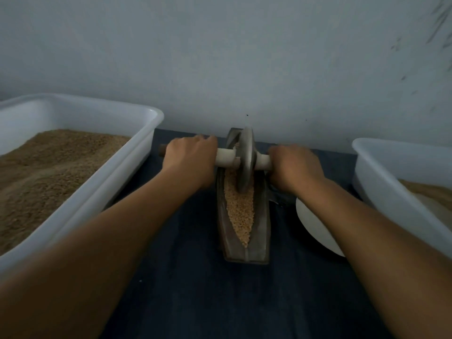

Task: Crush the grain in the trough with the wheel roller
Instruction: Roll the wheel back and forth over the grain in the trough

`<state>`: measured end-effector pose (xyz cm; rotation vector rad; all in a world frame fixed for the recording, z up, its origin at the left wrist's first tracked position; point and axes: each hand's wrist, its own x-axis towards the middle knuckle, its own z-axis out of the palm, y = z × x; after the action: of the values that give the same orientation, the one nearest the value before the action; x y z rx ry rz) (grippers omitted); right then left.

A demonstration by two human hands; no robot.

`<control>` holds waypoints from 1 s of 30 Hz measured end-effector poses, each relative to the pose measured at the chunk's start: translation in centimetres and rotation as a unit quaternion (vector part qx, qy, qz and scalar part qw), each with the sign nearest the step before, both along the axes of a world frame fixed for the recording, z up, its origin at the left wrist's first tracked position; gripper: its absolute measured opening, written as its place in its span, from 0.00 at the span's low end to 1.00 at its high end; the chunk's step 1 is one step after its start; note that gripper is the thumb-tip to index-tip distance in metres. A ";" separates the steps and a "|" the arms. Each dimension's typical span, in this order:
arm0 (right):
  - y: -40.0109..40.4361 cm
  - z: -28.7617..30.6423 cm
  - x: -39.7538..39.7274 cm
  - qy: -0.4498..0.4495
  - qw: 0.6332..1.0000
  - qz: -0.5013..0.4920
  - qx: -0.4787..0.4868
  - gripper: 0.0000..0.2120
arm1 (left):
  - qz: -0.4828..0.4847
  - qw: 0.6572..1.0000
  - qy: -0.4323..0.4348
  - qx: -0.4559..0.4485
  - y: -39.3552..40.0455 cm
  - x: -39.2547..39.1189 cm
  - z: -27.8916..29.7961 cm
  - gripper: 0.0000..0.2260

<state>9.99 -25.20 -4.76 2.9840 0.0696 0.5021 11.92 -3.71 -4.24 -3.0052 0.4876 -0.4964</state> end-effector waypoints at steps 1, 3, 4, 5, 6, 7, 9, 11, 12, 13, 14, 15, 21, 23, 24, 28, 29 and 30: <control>0.1 -0.1 -0.9 -0.014 1.000 0.009 0.002 0.08 | -0.004 1.000 -0.008 0.002 0.2 -0.7 -0.1 0.18; 0.3 -0.4 -2.7 -0.048 0.998 0.029 -0.011 0.08 | -0.013 1.000 -0.025 0.002 0.7 -2.2 -0.3 0.19; 0.4 -0.5 -3.7 -0.066 0.997 0.039 -0.021 0.08 | -0.017 0.999 -0.033 0.002 1.1 -3.0 -0.5 0.19; 0.6 -0.6 -4.6 -0.081 0.995 0.050 -0.029 0.07 | -0.023 0.999 -0.037 0.001 1.5 -3.8 -0.6 0.20; 0.8 -0.6 -5.6 -0.095 0.993 0.060 -0.034 0.07 | -0.030 0.999 -0.038 -0.002 1.8 -4.6 -0.7 0.20; 0.9 -0.7 -6.5 -0.108 0.991 0.068 -0.033 0.07 | -0.037 0.999 -0.038 -0.006 2.2 -5.3 -0.8 0.19; 1.0 -0.5 -8.1 -0.130 0.988 0.083 -0.020 0.07 | -0.050 0.998 -0.044 -0.012 2.7 -6.7 -0.8 0.18; 1.2 -0.2 -9.4 -0.144 0.986 0.089 -0.011 0.07 | -0.057 0.997 -0.043 -0.015 3.1 -7.8 -0.5 0.17; 1.3 -0.1 -9.9 -0.149 0.985 0.090 -0.009 0.08 | -0.059 0.997 -0.039 -0.016 3.3 -8.3 -0.4 0.17; 1.4 0.0 -10.4 -0.154 0.984 0.091 -0.007 0.09 | -0.061 0.997 -0.036 -0.018 3.5 -8.7 -0.2 0.17; 1.5 0.1 -10.7 -0.159 0.983 0.092 -0.005 0.09 | -0.064 0.997 -0.038 -0.020 3.7 -9.1 -0.1 0.17; 1.5 0.1 -11.0 -0.165 0.982 0.093 -0.003 0.10 | -0.068 0.996 -0.044 -0.023 3.9 -9.4 0.0 0.17; 1.1 -1.1 -10.7 -0.181 0.979 0.098 -0.004 0.08 | -0.069 0.994 -0.087 -0.003 3.5 -9.3 -1.1 0.23; 0.8 -1.6 -9.5 -0.164 0.982 0.094 -0.012 0.08 | -0.061 0.994 -0.093 0.010 2.9 -8.2 -1.6 0.25; 0.6 -1.8 -8.7 -0.151 0.984 0.090 -0.015 0.08 | -0.059 0.994 -0.093 0.013 2.5 -7.4 -1.6 0.25; -0.1 -2.0 -4.9 -0.107 0.992 0.065 -0.014 0.10 | -0.056 0.995 -0.079 0.014 1.2 -3.9 -1.4 0.26; -0.2 -1.9 -4.0 -0.100 0.993 0.057 -0.016 0.10 | -0.052 0.996 -0.073 0.009 0.9 -3.1 -1.3 0.26; -0.3 -1.8 -3.1 -0.093 0.994 0.051 -0.020 0.10 | -0.048 0.997 -0.065 0.003 0.6 -2.3 -1.2 0.26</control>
<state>6.89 -25.48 -6.58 2.8891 0.2136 0.7790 9.65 -3.09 -5.45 -2.9291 0.6228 -0.6912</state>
